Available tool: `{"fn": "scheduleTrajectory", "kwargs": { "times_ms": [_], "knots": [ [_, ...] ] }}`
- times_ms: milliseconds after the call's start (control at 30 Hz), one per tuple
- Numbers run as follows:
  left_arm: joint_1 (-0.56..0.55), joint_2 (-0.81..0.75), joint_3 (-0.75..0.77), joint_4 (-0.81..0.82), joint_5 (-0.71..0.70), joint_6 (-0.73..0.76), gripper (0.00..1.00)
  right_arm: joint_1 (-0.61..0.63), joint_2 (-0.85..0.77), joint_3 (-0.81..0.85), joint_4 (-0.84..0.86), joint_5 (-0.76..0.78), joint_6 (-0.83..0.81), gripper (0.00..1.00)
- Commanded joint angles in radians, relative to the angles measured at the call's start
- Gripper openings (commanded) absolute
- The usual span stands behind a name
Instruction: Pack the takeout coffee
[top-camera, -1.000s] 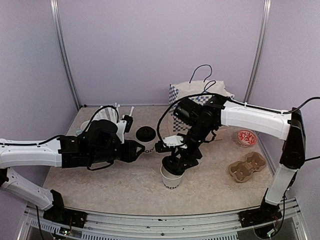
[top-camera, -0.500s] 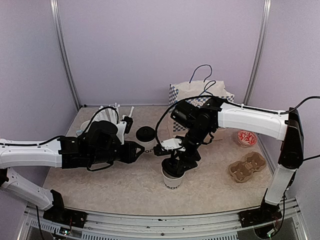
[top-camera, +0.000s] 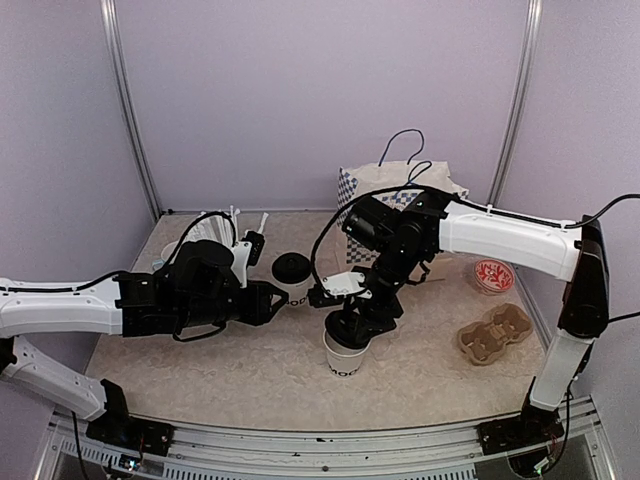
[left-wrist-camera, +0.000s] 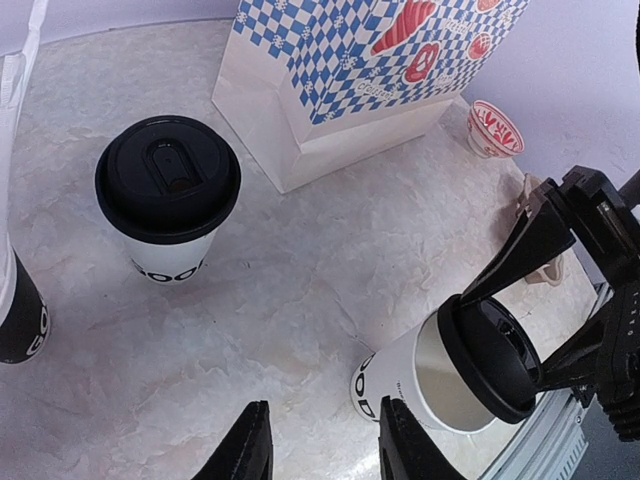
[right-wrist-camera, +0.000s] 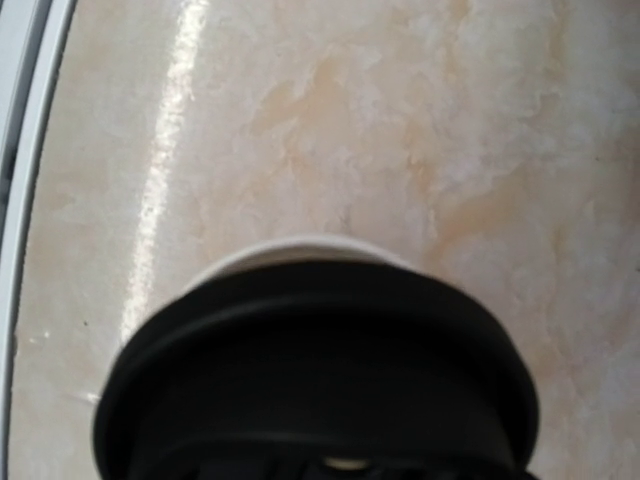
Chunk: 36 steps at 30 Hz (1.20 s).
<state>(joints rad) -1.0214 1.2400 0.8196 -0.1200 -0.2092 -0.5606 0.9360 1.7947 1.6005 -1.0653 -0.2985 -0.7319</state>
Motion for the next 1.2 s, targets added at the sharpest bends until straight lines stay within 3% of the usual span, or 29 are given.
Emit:
{"fn": "scheduleTrajectory", "kwargs": {
  "times_ms": [0, 1167],
  "knots": [
    [0.004, -0.015, -0.003, 0.015, 0.005, 0.008, 0.37, 0.012, -0.03, 0.006, -0.032, 0.014, 0.015, 0.69],
    [0.014, -0.037, -0.026, 0.019, -0.001, 0.021, 0.37, 0.041, 0.063, 0.059, -0.031, 0.038, 0.053, 0.72]
  ]
}}
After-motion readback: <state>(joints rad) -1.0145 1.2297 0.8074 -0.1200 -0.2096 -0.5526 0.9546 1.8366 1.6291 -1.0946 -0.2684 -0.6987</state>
